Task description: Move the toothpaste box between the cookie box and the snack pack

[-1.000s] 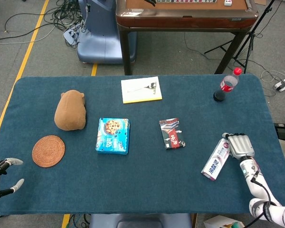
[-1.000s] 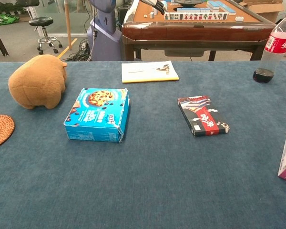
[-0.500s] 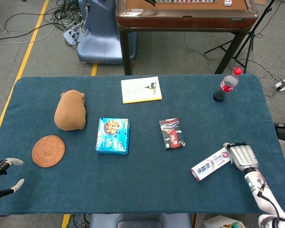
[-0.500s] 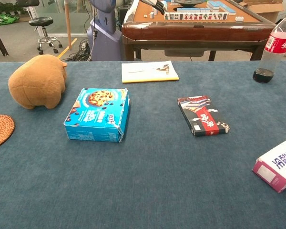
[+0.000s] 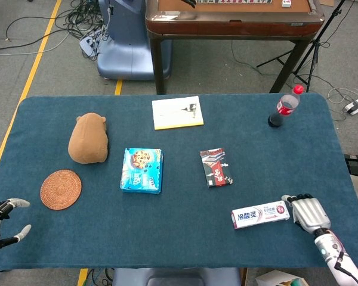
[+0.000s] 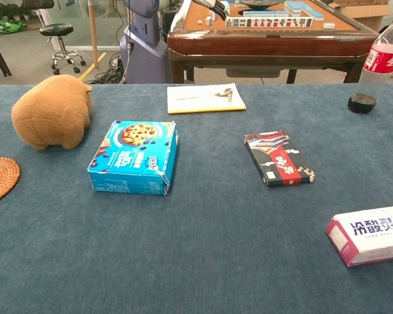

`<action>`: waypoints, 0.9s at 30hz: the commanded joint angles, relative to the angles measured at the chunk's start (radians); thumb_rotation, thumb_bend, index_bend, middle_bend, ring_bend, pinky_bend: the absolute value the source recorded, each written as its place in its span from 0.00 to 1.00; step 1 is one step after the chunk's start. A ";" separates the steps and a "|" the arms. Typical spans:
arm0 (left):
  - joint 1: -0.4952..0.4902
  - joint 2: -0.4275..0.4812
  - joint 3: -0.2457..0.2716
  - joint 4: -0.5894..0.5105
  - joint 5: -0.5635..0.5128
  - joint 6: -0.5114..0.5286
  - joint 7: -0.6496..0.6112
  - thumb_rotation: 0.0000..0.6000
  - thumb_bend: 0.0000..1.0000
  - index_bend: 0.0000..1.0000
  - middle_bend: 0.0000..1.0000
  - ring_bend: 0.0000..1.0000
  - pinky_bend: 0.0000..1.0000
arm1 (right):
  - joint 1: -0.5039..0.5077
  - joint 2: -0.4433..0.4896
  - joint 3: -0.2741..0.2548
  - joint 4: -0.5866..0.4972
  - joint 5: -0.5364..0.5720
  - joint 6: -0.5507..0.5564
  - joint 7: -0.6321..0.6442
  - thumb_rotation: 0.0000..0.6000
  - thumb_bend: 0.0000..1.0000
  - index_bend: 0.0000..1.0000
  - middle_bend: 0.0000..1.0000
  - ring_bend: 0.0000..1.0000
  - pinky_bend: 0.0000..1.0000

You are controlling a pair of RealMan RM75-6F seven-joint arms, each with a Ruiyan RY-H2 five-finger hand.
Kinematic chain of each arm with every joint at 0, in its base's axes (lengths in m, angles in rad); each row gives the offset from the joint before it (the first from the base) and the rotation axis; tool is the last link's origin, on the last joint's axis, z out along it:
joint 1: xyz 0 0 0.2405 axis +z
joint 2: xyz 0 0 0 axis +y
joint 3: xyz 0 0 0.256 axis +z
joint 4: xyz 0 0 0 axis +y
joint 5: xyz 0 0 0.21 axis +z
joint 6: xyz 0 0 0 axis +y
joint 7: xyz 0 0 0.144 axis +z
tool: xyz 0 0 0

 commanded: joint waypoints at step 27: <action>0.000 -0.002 0.002 -0.008 0.002 -0.001 0.013 1.00 0.27 0.35 0.34 0.33 0.46 | -0.096 0.034 -0.039 0.030 -0.174 0.042 0.139 1.00 1.00 0.22 0.26 0.20 0.25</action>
